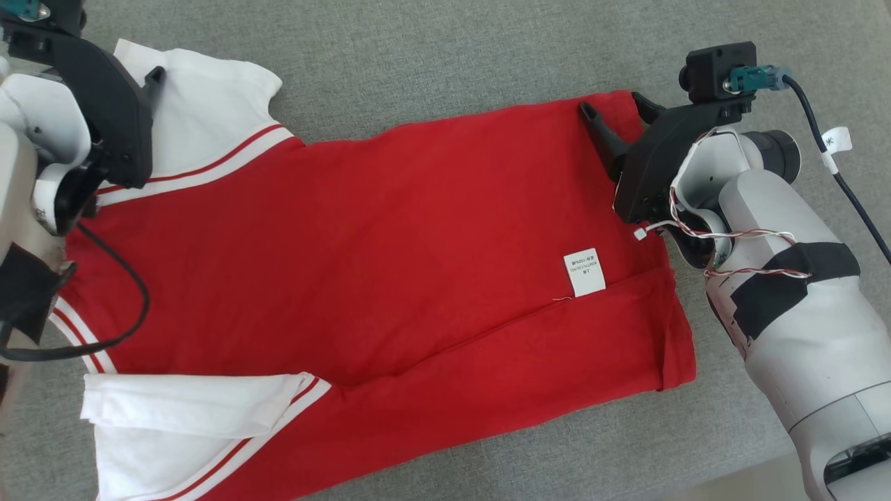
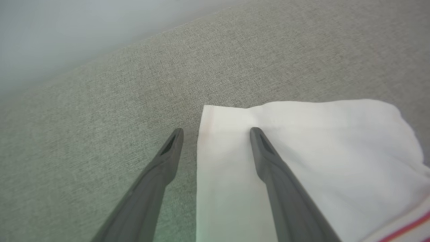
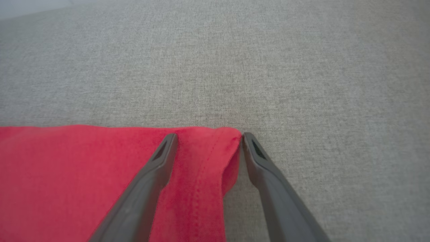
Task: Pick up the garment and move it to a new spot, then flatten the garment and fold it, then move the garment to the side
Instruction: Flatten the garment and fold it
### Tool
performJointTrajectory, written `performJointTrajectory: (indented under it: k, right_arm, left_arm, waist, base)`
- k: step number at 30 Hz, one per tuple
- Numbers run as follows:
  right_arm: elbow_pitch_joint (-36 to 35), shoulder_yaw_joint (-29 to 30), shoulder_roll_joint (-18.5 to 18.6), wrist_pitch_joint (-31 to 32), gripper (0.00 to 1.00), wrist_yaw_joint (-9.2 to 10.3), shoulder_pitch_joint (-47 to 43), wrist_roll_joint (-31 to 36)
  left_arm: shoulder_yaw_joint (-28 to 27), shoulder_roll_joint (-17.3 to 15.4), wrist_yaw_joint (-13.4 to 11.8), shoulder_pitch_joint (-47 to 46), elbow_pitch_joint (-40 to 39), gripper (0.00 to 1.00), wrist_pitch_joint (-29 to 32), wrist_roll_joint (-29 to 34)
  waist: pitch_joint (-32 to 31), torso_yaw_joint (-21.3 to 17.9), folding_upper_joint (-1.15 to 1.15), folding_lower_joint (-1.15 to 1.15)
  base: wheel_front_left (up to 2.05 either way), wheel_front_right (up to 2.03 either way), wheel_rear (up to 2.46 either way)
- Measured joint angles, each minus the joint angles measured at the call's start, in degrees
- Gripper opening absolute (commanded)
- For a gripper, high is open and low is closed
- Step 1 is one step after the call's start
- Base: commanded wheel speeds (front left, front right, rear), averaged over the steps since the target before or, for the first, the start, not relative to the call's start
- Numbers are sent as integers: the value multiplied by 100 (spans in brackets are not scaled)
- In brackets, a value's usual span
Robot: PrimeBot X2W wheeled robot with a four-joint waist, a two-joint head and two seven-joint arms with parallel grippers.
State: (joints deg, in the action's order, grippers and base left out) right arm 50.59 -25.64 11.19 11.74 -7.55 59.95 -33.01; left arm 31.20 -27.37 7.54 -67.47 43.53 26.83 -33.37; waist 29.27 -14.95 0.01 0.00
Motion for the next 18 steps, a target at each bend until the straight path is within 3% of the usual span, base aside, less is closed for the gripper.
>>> performJointTrajectory:
  k: [8, 9, 10, 11, 12, 13, 18]
  right_arm:
    - [124, -289, -19, -7, 100, 0, 190, -182]
    - [142, -324, -19, 1, 72, 0, 214, -205]
    - [169, -368, -12, 31, 46, 0, 242, -216]
    - [196, -401, -8, 45, 0, 0, 269, -224]
    - [218, -422, -4, 55, 0, 0, 288, -236]
    - [238, -438, -3, 56, 0, 0, 302, -253]
    - [313, -482, 33, -113, 0, 0, 367, -281]
  left_arm:
    - [9, -16, -1, -207, 401, 100, -92, -158]
    - [-47, 36, -5, -209, 455, 100, -36, -277]
    - [-44, 75, -7, -220, 483, 91, 10, -330]
    - [12, 79, -7, -245, 492, 40, 60, -337]
    - [81, 93, -7, -265, 486, 12, 132, -346]
    - [107, 119, -5, -270, 482, 0, 197, -417]
    - [190, 146, 2, -270, 443, 0, 25, -485]
  waist:
    - [109, -89, 0, -1]
    - [121, -94, -1, 0]
    - [130, -94, 0, -1]
    - [133, -89, 0, -1]
    - [133, -79, -1, -1]
    - [132, -68, -1, -1]
    - [112, -16, 0, 0]
  base:
    - [0, 0, 0]
    - [0, 0, 0]
    - [0, 0, 0]
    - [0, 0, 0]
    - [0, 0, 0]
    - [0, 0, 0]
    - [0, 0, 0]
